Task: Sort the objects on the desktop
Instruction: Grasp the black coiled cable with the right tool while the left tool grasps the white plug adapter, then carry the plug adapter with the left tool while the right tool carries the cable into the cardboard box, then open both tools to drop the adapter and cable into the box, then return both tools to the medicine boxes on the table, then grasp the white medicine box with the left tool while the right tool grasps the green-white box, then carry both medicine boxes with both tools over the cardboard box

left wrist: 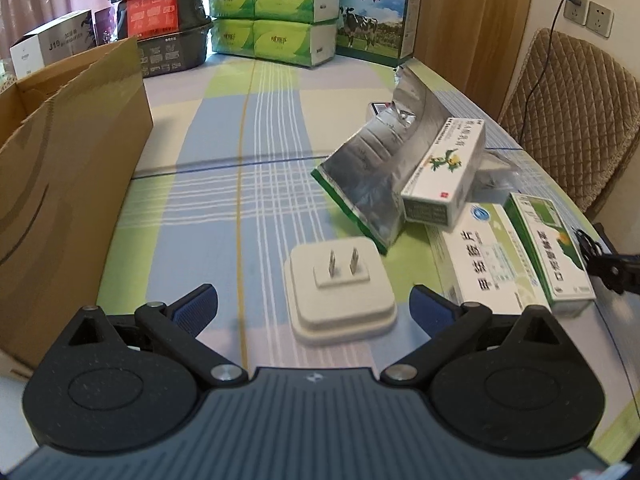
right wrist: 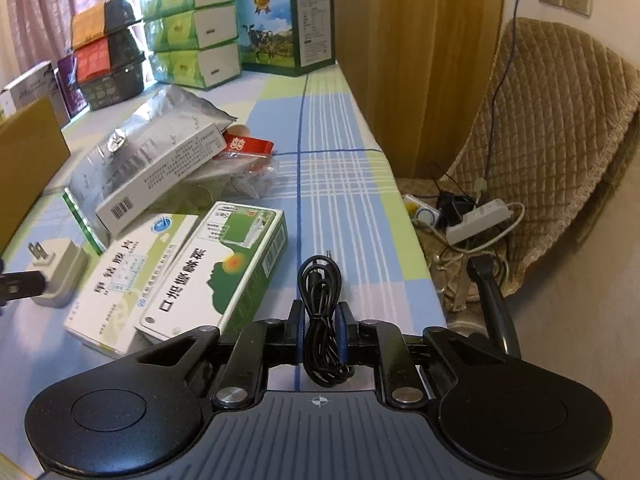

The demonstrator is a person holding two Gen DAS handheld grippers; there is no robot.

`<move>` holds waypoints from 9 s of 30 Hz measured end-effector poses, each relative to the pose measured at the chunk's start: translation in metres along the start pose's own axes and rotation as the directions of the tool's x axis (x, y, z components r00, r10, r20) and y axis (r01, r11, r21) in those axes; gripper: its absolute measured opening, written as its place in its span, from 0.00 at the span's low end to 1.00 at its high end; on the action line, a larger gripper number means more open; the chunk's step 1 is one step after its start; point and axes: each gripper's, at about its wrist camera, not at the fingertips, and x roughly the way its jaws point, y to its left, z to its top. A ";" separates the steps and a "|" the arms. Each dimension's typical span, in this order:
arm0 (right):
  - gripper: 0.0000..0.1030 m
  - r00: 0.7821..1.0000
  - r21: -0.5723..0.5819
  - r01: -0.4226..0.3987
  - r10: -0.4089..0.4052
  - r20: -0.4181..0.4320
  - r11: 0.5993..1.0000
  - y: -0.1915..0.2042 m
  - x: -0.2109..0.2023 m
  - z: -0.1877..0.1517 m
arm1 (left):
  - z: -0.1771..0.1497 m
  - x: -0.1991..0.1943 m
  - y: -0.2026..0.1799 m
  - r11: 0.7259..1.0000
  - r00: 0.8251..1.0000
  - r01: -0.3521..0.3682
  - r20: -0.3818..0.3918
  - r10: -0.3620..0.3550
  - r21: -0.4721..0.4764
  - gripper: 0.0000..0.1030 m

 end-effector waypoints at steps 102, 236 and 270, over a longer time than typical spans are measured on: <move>0.61 0.902 -0.144 -0.398 0.415 0.118 0.906 0.309 -0.093 0.036 | -0.013 -0.211 0.256 0.964 0.962 -0.182 0.165 0.216 -0.196 0.79; 0.61 0.995 0.014 -0.019 0.020 -0.094 1.000 0.065 0.000 -0.015 | -0.035 -0.012 -0.014 0.986 0.994 0.071 -0.097 -0.057 0.152 0.66; 0.51 0.987 -0.080 -0.145 0.150 0.062 0.986 0.147 -0.104 0.001 | -0.018 -0.138 0.030 0.998 0.999 -0.008 0.038 0.006 0.055 0.65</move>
